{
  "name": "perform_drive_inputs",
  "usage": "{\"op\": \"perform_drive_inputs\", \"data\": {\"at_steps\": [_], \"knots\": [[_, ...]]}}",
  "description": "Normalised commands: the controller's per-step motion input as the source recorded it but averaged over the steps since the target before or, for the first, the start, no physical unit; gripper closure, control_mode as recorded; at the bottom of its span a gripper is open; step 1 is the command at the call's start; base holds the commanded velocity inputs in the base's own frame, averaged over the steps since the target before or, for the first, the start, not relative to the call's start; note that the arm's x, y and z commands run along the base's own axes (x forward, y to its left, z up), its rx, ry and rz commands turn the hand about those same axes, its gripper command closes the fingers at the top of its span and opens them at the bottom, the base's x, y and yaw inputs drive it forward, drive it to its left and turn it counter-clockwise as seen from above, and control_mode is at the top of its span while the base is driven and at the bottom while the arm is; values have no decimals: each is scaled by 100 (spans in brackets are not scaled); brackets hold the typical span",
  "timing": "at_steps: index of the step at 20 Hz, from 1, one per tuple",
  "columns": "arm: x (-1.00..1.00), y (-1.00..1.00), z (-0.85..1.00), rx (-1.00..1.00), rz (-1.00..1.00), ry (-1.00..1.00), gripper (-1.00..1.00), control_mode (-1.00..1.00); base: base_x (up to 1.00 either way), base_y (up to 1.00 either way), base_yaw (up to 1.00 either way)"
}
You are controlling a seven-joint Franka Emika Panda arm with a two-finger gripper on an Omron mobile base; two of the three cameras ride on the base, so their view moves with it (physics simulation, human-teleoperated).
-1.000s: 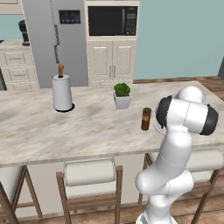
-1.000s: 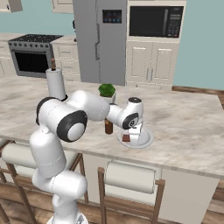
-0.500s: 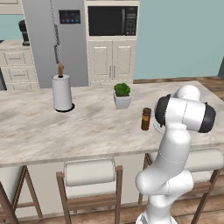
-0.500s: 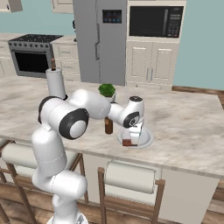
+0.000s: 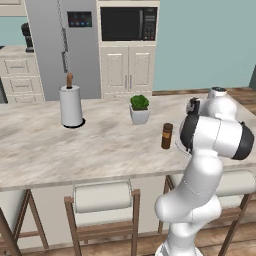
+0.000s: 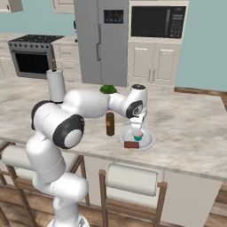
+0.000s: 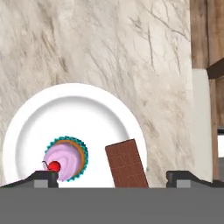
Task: Take the cinnamon bottle from the cabinet and place it on the dining table, next to the plate with the cupcake. Then take the chocolate from the dining counter and place it on the cupcake plate.
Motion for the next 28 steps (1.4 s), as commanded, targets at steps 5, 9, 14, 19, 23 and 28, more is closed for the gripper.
{"op": "perform_drive_inputs", "data": {"at_steps": [5,9,14,19,23,28], "knots": [[-25,43,77,0,0,0,-100,-100,0,0,0],[-25,84,89,-4,7,0,-100,-100,0,0,0],[-48,92,83,-14,17,0,-100,-100,0,0,0],[-67,90,52,-22,21,0,-100,-100,0,0,0],[-62,91,27,-22,28,0,-100,-100,0,0,0],[-41,79,0,-23,37,0,-100,-100,0,0,0]]}}
